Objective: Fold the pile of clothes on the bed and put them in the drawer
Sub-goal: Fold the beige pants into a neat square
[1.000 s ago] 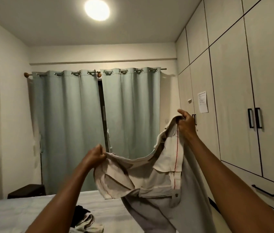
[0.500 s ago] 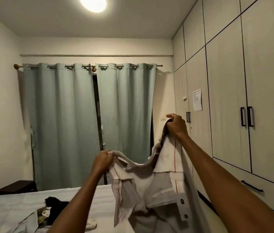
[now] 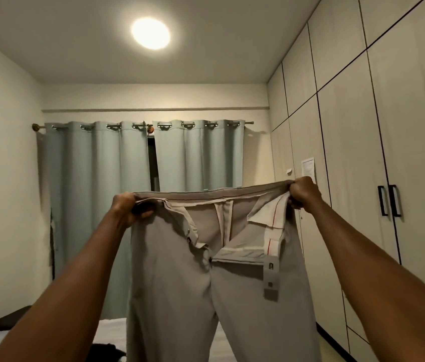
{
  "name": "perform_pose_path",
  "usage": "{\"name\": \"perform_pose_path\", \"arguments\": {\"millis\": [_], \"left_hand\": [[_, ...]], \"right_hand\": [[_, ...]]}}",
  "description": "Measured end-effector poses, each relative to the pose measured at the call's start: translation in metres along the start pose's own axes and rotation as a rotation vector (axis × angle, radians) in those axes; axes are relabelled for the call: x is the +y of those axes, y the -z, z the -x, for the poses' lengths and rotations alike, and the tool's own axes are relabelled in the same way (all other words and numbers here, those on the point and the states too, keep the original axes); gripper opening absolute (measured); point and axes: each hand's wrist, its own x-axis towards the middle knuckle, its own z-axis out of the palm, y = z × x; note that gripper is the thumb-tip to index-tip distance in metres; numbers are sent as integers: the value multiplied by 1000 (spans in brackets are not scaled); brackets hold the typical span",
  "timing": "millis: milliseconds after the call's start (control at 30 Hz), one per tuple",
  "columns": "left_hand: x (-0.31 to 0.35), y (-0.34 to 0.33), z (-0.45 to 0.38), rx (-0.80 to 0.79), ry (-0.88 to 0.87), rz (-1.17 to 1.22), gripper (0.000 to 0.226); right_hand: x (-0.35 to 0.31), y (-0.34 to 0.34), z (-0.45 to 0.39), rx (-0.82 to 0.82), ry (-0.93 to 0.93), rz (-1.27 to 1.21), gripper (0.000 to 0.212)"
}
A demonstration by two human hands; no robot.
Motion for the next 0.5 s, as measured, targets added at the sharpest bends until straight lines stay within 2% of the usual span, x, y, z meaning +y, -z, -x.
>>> {"name": "perform_pose_path", "arguments": {"millis": [100,133,233,267,333,400,500], "left_hand": [[13,-5,-2,20,-61,49,41],[19,-6,-1,21,-95,84,40],[47,-11,2,-69,-232,151,43],[57,-16,4,-96,-319,144,45],[78,-28,5,-43,-529,27,43],[94,-38,13,98,-689,-116,39],[113,-43,25,266,-788,-330,35]], "right_hand": [[-28,10,-2,-63,-86,-565,15],[-42,16,2,-78,-75,-717,20],[-77,32,0,-77,66,-961,42],[-89,35,1,-63,128,-960,48],[-115,42,5,2,248,-914,53],[-138,45,9,138,391,-810,47],[-163,51,17,331,504,-529,32]]}}
